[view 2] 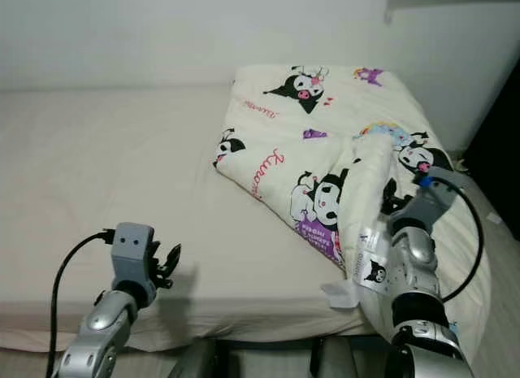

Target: Clean up the room

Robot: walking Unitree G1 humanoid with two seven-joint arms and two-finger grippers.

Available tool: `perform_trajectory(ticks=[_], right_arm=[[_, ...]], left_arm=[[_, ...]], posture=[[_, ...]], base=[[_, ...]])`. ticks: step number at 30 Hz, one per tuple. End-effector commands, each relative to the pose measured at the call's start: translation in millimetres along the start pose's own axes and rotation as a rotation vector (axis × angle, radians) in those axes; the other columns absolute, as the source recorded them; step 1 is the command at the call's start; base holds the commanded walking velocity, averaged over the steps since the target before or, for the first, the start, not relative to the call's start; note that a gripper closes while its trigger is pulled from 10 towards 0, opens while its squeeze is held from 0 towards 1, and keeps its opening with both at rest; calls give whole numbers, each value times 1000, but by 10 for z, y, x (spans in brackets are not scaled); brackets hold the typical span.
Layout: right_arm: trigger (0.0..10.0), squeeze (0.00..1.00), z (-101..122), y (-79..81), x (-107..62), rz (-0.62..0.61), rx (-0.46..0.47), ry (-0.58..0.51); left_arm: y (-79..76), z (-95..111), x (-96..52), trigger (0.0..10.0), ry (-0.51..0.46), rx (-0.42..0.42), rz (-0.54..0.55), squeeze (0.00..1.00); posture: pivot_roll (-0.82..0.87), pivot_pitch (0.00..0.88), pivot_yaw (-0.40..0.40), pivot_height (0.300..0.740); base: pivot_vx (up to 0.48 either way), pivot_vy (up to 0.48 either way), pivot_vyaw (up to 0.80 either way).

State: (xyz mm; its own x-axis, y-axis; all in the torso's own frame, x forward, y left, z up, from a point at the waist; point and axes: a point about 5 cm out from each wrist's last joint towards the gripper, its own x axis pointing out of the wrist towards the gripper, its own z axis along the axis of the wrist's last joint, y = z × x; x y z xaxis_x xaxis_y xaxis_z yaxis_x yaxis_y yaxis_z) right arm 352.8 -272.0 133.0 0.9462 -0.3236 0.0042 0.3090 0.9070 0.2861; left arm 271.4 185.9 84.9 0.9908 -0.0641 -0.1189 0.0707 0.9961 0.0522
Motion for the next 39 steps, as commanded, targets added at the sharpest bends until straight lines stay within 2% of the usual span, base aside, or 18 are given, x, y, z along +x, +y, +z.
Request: perform_trajectory(ticks=[1, 6, 11, 12, 13, 14, 15, 16, 17, 18, 22, 23, 24, 26, 27, 28, 29, 39], right_arm=[[10000, 1000, -16, -36, 26, 0, 61, 30], [10000, 1000, -20, 18, 73, 70, 120, 64], [10000, 1000, -87, 60, 76, 107, 98, 108], [10000, 1000, -121, 68, 71, 110, 67, 130], [10000, 1000, -121, 68, 71, 110, 67, 130], [10000, 1000, -151, 79, 65, 116, 50, 151], [10000, 659, -175, 85, 61, 122, 30, 169], [10000, 0, -191, 91, 58, 128, 19, 181], [10000, 0, -191, 91, 58, 128, 19, 181], [10000, 0, -215, 86, 51, 130, 2, 197], [10000, 0, -227, 67, 44, 129, -13, 203], [5843, 0, -230, 58, 43, 129, -21, 205], [5843, 0, -230, 58, 43, 129, -21, 205], [2118, 0, -224, 43, 42, 133, -23, 200], [1020, 0, -217, 41, 43, 137, -23, 196], [1020, 0, -217, 41, 43, 137, -23, 196], [0, 0, -211, 44, 46, 144, -26, 193], [0, 0, -190, 65, 54, 169, -47, 184]], left_arm=[[126, -11, -76, 10000, 23, 27, 20, 0], [196, 90, -130, 10000, -6, 66, 14, 0], [139, 240, -183, 10000, -61, 55, -78, 0], [60, 274, -221, 10000, -73, 42, -169, 0], [60, 274, -221, 10000, -73, 42, -169, 0], [-40, 317, -277, 10000, -91, 27, -284, 0], [-123, 358, -334, 10000, -103, 10, -382, 0], [-187, 386, -383, 10000, -103, -5, -466, 0], [-187, 386, -383, 10000, -103, -5, -466, 0], [-263, 413, -445, 10000, -86, -12, -581, 0], [-308, 420, -489, 10000, -66, -1, -661, 0], [-319, 422, -504, 10000, -58, 1, -683, 0], [-319, 422, -504, 10000, -58, 1, -683, 0], [-316, 418, -503, 10000, -51, 17, -695, 0], [-310, 419, -497, 10000, -51, 23, -693, 0], [-310, 419, -497, 10000, -51, 23, -693, 0], [-294, 425, -484, 10000, -55, 27, -683, 0], [-218, 481, -416, 10000, -81, 43, -635, 0]], posture=[[134, 227, 16, 608], [183, 253, 22, 608], [200, 258, 22, 608], [204, 256, 20, 608], [204, 256, 20, 608], [203, 254, 15, 608], [202, 252, 13, 608], [200, 251, 12, 608], [200, 251, 12, 608], [195, 245, 7, 608], [193, 243, 6, 608], [193, 243, 6, 608], [193, 243, 6, 608], [188, 230, 5, 608], [188, 230, 5, 608], [188, 230, 5, 608], [182, 223, 7, 608], [175, 207, 6, 608]], base=[[0, 0, 0], [0, 0, 0], [0, 0, 0], [0, 0, 0], [0, 0, 0], [0, 0, 0], [0, 0, 0], [0, 0, 0], [0, 0, 0], [0, 0, 0], [0, 0, 0], [0, 0, 0], [0, 0, 0], [0, 0, 0], [0, 0, 0], [0, 0, 0], [0, 0, 0], [0, 0, 0]])
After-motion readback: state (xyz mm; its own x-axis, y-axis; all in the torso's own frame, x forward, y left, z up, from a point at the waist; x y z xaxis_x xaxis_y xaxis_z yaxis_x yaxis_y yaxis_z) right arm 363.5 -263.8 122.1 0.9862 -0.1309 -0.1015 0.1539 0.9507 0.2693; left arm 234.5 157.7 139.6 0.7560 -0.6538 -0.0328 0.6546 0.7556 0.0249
